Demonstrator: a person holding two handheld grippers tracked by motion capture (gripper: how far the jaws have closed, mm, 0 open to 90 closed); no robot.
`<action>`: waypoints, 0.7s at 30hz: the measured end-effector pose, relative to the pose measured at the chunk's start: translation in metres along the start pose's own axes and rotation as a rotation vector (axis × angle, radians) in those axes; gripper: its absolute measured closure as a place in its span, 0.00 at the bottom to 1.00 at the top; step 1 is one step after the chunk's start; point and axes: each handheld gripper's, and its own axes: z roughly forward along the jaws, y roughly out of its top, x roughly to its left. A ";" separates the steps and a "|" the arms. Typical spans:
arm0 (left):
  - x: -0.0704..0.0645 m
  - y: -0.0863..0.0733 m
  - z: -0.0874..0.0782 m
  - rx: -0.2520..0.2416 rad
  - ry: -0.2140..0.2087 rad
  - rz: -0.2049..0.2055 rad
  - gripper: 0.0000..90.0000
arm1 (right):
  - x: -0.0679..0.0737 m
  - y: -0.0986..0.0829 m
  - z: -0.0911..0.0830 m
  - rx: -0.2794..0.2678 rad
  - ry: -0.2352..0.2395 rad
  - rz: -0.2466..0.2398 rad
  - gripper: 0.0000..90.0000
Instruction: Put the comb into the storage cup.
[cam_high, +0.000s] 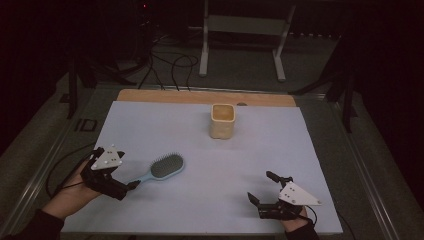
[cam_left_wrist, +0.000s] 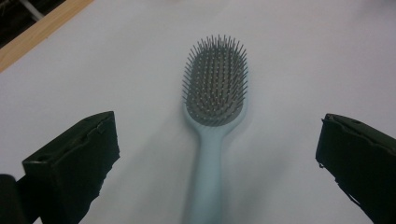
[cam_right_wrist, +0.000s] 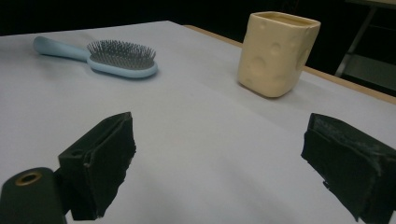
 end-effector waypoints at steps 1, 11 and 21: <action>0.000 0.000 0.000 0.000 0.000 0.000 0.00 | 0.000 0.000 0.000 -0.002 0.000 0.003 0.10; 0.002 0.006 0.013 0.090 -0.028 0.012 0.00 | 0.000 0.000 0.000 -0.001 0.005 0.000 0.10; 0.004 0.010 0.030 0.163 -0.040 0.013 0.00 | 0.001 0.000 0.001 -0.001 0.011 0.004 0.10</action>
